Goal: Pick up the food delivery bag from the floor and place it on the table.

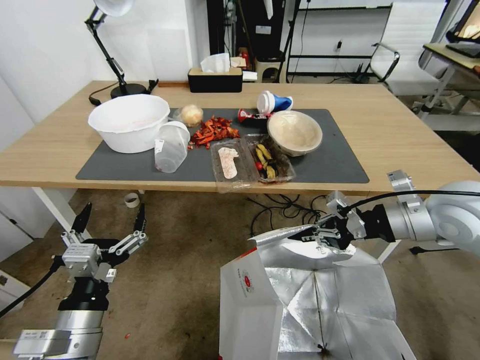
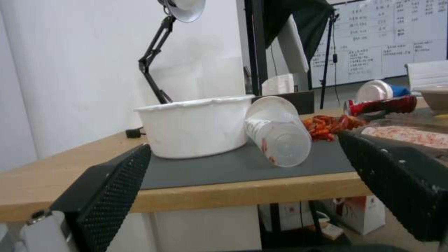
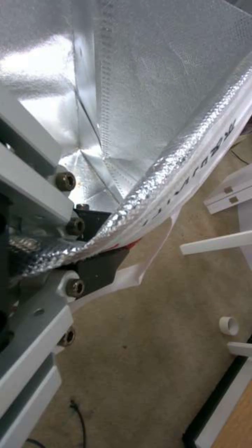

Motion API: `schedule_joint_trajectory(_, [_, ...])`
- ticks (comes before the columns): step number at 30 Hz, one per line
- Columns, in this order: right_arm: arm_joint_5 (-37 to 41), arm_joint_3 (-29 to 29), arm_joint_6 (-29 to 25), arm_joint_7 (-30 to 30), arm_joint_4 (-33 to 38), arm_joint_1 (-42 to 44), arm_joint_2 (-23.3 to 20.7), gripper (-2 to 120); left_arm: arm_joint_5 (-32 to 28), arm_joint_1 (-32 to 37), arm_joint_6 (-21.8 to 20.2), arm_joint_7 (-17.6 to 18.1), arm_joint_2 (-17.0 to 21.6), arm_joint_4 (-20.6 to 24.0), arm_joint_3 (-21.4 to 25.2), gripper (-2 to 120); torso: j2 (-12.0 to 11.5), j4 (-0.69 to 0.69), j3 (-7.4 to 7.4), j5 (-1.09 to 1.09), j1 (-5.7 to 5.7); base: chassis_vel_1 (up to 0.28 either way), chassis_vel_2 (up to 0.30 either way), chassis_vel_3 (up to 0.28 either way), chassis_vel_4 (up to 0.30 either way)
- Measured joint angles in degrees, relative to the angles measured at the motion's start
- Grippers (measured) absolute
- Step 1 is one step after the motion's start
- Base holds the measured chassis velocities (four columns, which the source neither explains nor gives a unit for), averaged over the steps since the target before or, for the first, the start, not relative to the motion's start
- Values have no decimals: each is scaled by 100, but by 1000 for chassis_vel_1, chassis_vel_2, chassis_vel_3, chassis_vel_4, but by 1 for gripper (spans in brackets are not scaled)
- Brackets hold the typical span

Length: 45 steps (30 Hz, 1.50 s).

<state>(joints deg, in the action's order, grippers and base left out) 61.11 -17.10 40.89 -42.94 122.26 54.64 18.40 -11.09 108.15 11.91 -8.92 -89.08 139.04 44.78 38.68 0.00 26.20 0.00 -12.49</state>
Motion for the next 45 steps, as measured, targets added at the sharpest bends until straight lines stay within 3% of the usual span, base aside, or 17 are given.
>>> schedule_joint_trajectory(45, [1,-204,0,0,115,205,-75,0,-32,6,9,3,13,47,-20,100,1155,0,675,0,-479,0,0,0,0])
